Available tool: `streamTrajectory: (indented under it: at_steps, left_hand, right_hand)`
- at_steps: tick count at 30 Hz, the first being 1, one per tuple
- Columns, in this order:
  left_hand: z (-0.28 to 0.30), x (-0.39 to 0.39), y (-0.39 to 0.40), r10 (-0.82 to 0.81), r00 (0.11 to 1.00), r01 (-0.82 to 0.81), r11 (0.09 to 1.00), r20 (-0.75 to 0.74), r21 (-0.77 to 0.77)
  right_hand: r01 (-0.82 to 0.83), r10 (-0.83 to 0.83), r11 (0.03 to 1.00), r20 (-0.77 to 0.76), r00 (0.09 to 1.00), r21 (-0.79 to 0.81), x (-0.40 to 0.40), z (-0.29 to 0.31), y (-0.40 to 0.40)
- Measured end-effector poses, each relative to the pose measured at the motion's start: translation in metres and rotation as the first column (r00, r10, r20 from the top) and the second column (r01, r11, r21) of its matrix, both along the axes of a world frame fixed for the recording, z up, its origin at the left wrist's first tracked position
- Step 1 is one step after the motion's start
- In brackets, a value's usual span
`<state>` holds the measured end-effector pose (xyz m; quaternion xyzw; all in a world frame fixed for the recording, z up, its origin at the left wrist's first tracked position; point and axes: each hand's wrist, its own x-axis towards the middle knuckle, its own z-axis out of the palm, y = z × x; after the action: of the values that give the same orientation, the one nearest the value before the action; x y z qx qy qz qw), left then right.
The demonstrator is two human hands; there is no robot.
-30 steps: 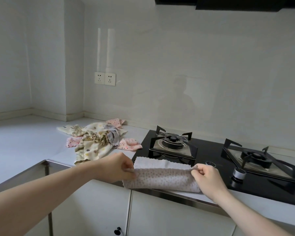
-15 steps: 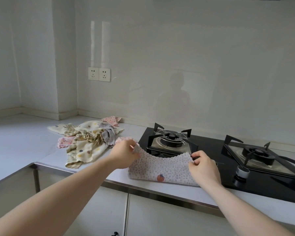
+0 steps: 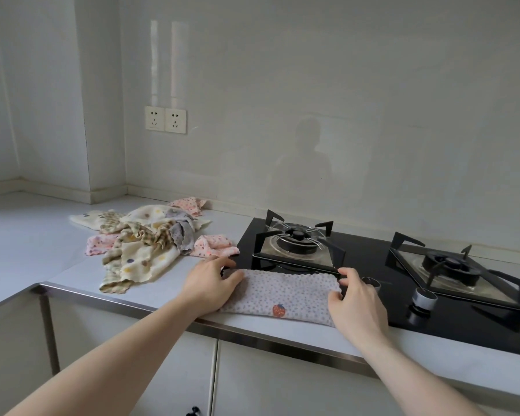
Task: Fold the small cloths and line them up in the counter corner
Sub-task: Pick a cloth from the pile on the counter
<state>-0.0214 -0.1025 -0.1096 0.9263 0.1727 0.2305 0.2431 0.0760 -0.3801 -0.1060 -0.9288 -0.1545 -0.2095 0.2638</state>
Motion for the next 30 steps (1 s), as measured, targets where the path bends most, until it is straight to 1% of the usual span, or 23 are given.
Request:
streamTrajectory:
  at_steps: [3, 8, 11, 13, 16, 18, 20, 23, 25, 27, 30]
  left_hand:
    - [0.000, -0.002, 0.000, -0.017, 1.000, 0.018, 1.000, -0.012, 0.006]
    - [-0.001, -0.004, 0.003, -0.036, 0.999, 0.039, 0.996, 0.041, -0.077]
    - [-0.001, -0.005, 0.002, -0.054, 0.991, 0.073, 0.984, 0.119, -0.162]
    - [0.000, -0.006, 0.001, -0.050, 0.984, 0.091, 0.965, 0.170, -0.246]
    - [0.001, -0.008, 0.001, -0.019, 0.981, 0.089, 0.930, 0.194, -0.356]
    - [0.001, -0.009, 0.001, -0.007, 0.977, 0.090, 0.917, 0.211, -0.388]
    - [0.001, -0.011, 0.001, 0.003, 0.979, 0.078, 0.919, 0.205, -0.387]
    - [0.000, -0.012, 0.004, 0.017, 0.983, 0.053, 0.929, 0.185, -0.366]
    - [-0.001, -0.013, 0.005, 0.021, 0.984, 0.047, 0.929, 0.178, -0.367]
    - [-0.001, -0.012, 0.005, 0.023, 0.985, 0.045, 0.925, 0.172, -0.377]
    - [0.000, -0.012, 0.004, 0.033, 0.983, 0.046, 0.911, 0.182, -0.410]
  right_hand:
    - [0.016, -0.015, 0.998, 0.005, 1.000, -0.056, 0.000, -0.001, 0.001]
    - [0.043, -0.047, 0.986, -0.022, 0.999, -0.159, -0.002, 0.002, 0.005]
    - [0.062, -0.074, 0.977, -0.055, 0.996, -0.206, -0.004, 0.007, 0.009]
    - [0.054, -0.081, 0.974, -0.118, 0.990, -0.221, -0.003, 0.011, 0.013]
    - [0.001, -0.063, 0.978, -0.293, 0.954, -0.209, 0.001, 0.025, 0.015]
    - [-0.017, -0.033, 0.990, -0.359, 0.933, -0.137, 0.004, 0.035, 0.014]
    - [0.010, -0.010, 1.000, -0.385, 0.923, -0.001, 0.009, 0.042, 0.013]
    - [0.067, 0.028, 0.982, -0.486, 0.873, 0.178, 0.011, 0.048, 0.012]
    - [0.093, 0.054, 0.964, -0.529, 0.847, 0.248, 0.011, 0.048, 0.012]
    - [0.110, 0.064, 0.952, -0.535, 0.842, 0.287, 0.013, 0.047, 0.012]
    - [0.113, 0.085, 0.928, -0.497, 0.864, 0.355, 0.019, 0.047, 0.013]
